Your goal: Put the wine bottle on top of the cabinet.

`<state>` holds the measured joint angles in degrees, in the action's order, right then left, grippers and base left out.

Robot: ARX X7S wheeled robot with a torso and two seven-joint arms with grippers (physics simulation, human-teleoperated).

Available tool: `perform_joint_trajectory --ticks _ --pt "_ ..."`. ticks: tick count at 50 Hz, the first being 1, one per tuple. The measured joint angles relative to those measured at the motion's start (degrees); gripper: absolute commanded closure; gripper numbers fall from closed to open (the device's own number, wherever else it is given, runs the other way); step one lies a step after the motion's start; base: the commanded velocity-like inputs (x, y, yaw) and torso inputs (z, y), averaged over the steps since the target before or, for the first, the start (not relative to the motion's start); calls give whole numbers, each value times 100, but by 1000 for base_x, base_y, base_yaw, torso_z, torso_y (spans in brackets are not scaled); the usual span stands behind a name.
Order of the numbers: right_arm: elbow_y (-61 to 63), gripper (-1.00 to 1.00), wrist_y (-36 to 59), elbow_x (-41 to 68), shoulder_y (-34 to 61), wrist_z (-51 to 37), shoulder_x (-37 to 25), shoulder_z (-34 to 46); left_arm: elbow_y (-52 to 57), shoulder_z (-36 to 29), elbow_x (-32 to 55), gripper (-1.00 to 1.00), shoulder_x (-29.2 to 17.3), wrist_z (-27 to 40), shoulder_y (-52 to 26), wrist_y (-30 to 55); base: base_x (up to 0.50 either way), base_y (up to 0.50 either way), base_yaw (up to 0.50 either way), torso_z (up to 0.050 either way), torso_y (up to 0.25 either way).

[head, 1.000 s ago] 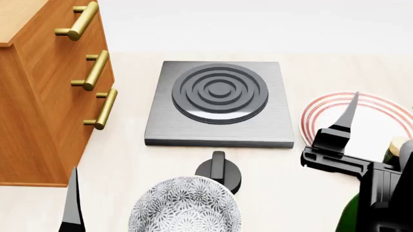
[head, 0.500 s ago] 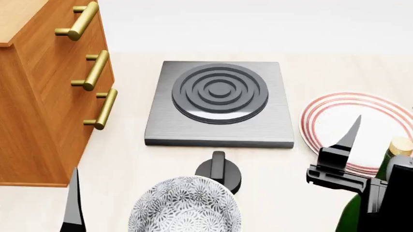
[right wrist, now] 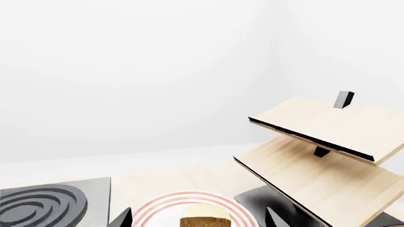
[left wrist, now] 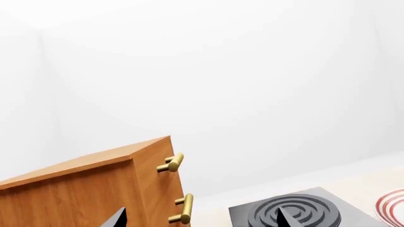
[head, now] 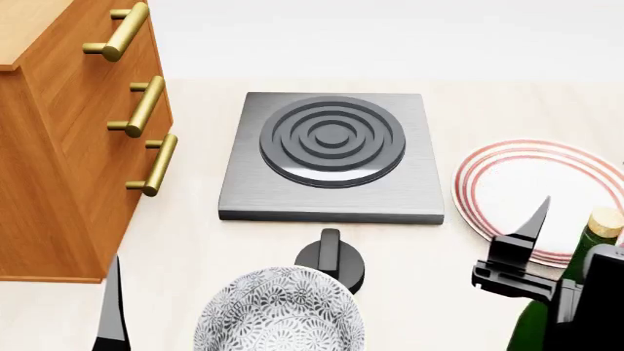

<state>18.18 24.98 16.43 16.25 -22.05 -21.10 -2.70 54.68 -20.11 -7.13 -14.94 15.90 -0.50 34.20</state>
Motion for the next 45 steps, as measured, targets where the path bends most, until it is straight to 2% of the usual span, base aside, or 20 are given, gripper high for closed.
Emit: perform_joint_trajectory --ticks 11,12,45 --pt "-232 -100 -47 16 86 1 -2 -19 7 -12 26 -100 -25 33 -5 8 0 0 0 0 0" --pt "-231 100 -44 18 89 -1 -4 -19 8 -12 29 -100 -27 37 -5 8 0 0 0 0 0" --pt "-79 100 14 215 115 -86 -39 14 -8 -58 97 -100 -96 126 -36 5 0 0 0 0 0"
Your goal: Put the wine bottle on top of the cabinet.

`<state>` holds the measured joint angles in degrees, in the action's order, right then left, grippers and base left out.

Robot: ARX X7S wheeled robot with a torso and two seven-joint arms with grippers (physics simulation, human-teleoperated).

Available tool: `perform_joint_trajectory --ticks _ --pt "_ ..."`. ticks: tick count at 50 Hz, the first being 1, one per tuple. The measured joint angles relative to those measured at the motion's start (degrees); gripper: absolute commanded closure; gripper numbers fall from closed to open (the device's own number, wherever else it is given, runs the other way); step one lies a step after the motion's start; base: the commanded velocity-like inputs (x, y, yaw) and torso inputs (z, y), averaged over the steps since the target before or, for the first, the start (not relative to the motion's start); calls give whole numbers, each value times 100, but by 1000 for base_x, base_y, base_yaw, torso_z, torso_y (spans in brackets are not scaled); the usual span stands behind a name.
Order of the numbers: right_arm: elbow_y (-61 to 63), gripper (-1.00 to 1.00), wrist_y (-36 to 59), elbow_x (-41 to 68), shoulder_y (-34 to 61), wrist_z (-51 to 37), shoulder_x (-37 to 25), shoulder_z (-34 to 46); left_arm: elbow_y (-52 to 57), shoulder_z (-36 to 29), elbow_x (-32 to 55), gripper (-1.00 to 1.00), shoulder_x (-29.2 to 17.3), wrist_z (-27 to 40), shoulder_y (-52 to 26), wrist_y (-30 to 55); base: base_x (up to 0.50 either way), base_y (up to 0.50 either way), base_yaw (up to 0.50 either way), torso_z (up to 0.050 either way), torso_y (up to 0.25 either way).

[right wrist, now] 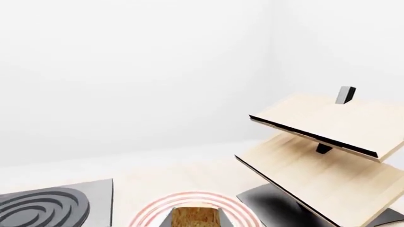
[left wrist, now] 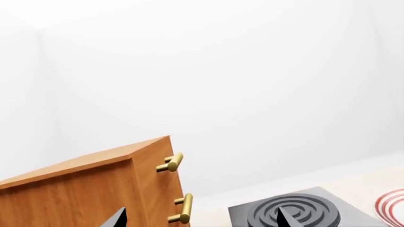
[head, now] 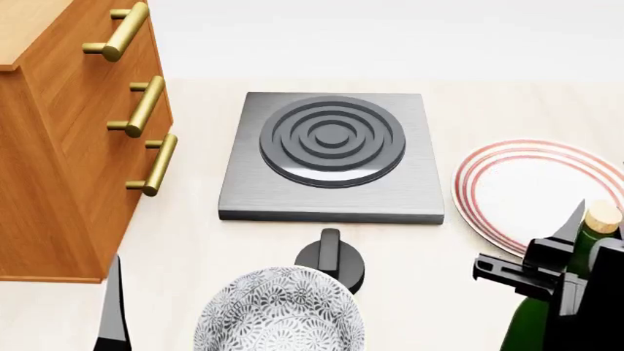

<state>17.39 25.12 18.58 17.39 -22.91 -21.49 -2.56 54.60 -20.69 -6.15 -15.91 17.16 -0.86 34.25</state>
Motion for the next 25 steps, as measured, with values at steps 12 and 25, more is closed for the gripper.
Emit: perform_joint_trajectory --ticks 12,25 --pt "369 100 588 187 587 -26 -144 90 -6 -44 8 -100 -21 30 -8 6 0 0 0 0 1" --pt "716 100 1141 542 1146 51 -157 161 -67 -67 31 -100 -47 58 -21 -19 0 0 0 0 1"
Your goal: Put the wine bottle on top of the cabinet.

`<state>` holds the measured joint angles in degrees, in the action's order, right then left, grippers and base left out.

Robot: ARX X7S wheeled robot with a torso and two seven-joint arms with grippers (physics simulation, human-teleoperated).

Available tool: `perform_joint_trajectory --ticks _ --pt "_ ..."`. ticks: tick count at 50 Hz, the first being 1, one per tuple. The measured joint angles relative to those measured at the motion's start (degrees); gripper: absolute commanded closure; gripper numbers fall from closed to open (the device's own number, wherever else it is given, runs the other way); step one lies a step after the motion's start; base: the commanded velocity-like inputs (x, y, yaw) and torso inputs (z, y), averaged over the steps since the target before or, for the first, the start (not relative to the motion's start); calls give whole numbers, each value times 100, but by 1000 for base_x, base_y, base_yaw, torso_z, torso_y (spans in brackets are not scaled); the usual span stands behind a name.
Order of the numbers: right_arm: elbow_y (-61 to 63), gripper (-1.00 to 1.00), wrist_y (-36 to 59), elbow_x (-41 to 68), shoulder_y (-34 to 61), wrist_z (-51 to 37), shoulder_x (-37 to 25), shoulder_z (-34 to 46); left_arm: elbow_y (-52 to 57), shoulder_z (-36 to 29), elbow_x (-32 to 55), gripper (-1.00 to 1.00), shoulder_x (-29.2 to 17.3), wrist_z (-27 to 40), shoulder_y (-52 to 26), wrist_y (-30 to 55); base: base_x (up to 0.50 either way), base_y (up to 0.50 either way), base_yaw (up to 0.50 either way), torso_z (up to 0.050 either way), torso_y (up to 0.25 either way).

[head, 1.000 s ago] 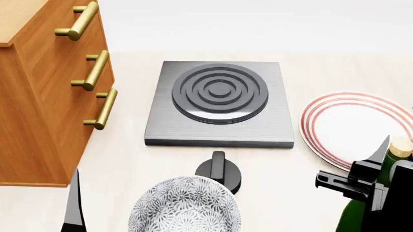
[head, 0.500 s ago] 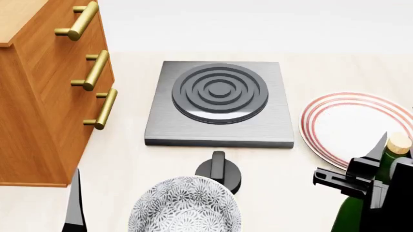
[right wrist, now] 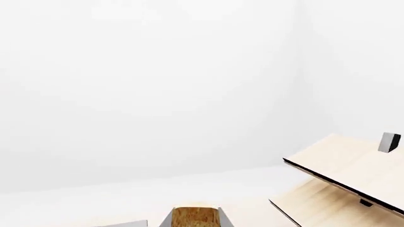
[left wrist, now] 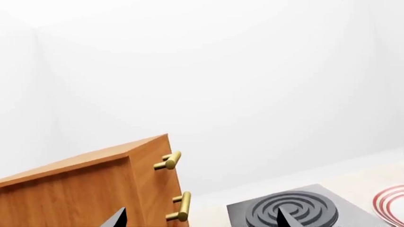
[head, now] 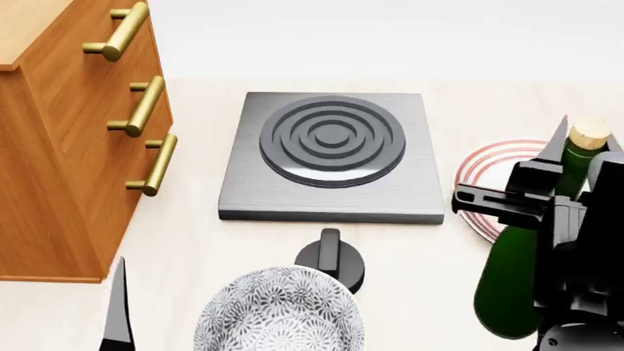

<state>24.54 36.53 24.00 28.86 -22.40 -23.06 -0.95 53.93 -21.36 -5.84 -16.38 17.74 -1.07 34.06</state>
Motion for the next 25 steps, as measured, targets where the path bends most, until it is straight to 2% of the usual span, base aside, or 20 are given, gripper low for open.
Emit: perform_joint_trajectory --ticks 25 --pt "759 100 746 898 388 270 109 214 -55 -118 41 -100 -63 -2 -34 54 0 0 0 0 0"
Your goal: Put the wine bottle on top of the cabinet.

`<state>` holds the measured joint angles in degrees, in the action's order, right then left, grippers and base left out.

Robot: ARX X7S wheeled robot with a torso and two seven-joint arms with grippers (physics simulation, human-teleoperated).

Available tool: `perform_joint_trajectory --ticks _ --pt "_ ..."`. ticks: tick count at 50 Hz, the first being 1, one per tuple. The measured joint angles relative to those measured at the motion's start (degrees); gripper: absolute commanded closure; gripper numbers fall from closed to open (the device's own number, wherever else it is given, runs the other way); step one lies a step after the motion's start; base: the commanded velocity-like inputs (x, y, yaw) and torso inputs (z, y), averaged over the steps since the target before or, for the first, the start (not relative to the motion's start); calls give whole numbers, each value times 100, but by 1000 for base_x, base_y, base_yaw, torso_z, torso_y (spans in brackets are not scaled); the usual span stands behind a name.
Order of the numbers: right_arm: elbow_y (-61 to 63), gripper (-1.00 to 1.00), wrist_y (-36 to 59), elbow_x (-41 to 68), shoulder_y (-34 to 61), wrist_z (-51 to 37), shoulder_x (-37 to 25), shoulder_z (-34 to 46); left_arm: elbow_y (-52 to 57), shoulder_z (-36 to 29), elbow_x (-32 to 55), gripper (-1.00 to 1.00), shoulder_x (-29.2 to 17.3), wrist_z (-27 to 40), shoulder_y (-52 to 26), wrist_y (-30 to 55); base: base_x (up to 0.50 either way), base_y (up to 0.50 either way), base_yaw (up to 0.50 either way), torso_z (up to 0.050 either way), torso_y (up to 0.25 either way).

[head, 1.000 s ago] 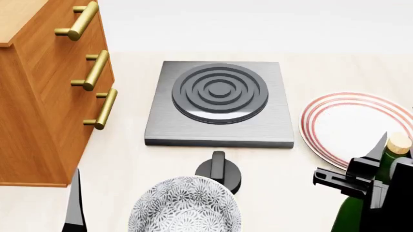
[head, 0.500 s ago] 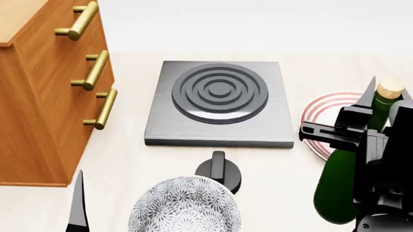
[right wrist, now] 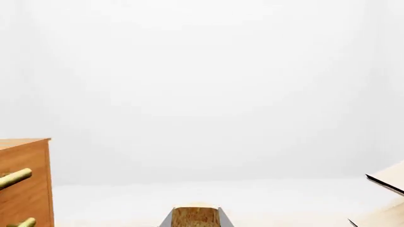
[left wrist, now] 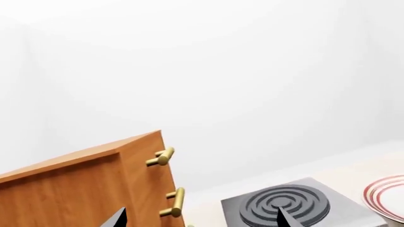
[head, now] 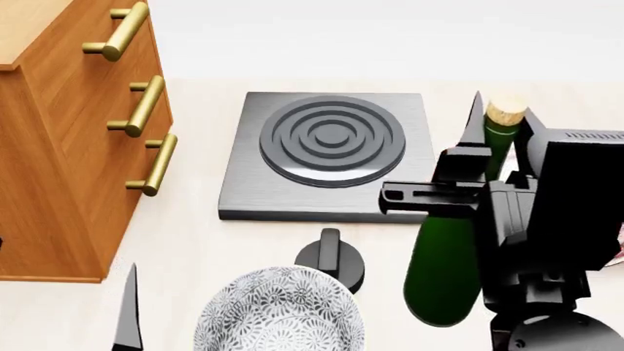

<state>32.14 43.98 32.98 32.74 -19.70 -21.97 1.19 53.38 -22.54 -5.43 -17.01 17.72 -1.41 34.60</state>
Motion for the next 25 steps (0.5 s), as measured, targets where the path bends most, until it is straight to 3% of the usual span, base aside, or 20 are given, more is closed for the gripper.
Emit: perform_joint_trajectory --ticks 25 --pt "-9 100 46 52 324 129 167 587 -318 -552 63 -100 12 -179 -88 -13 0 0 0 0 1"
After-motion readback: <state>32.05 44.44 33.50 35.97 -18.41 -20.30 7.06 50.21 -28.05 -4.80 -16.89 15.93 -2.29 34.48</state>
